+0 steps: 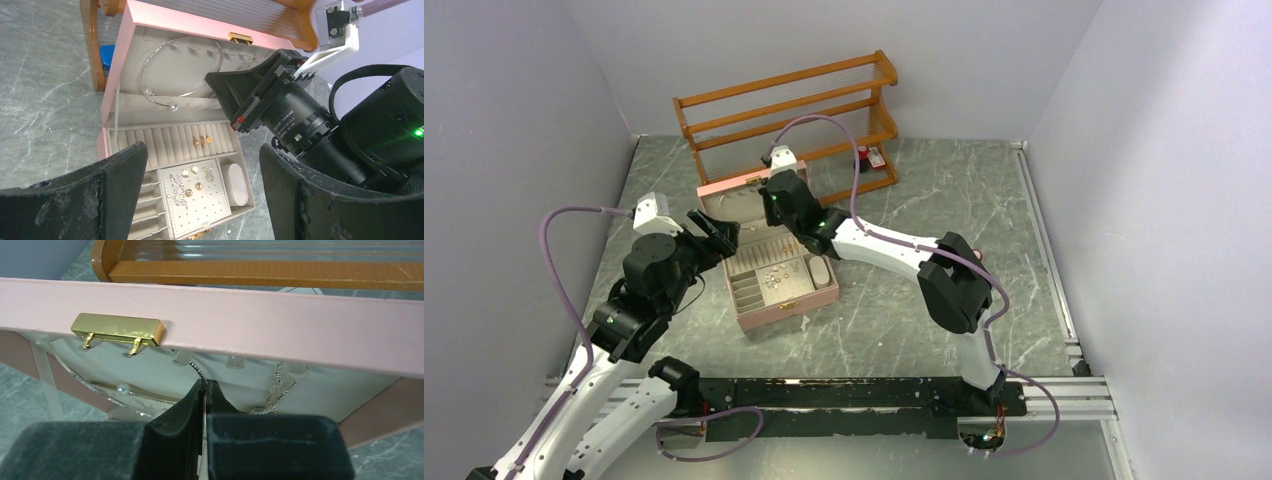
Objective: Organize the mixed jewelry
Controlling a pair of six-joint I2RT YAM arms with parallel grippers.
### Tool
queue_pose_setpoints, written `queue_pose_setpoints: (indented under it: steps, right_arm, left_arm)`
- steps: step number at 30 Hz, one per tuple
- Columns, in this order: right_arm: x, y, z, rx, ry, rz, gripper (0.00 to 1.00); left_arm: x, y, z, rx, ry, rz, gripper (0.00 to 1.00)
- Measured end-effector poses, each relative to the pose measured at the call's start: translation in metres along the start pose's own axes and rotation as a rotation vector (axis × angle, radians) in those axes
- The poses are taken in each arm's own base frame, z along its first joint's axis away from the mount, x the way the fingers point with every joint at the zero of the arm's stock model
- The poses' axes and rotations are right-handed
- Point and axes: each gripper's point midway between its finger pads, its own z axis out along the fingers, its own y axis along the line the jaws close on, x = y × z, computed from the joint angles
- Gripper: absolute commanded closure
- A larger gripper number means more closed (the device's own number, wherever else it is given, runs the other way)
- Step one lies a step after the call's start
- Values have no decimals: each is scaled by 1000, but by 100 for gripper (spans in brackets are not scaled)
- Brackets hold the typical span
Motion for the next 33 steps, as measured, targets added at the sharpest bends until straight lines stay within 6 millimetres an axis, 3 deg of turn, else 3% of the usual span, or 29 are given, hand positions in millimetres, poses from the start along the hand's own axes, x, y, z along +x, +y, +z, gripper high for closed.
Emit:
queue_pose_setpoints:
  steps: [12, 23, 30, 33]
  right_arm:
    - [-2, 3, -1, -4, 11, -99, 93]
    - [0, 10, 0, -1, 47, -91, 59]
    - [8, 1, -20, 16, 72, 40, 53]
    - [4, -4, -34, 33, 70, 177, 53]
  left_arm:
    - [0, 0, 0, -1, 0, 0, 13]
    - [0, 0, 0, -1, 0, 0, 13]
    - [0, 0, 0, 0, 1, 0, 13]
    - [0, 0, 0, -1, 1, -1, 14]
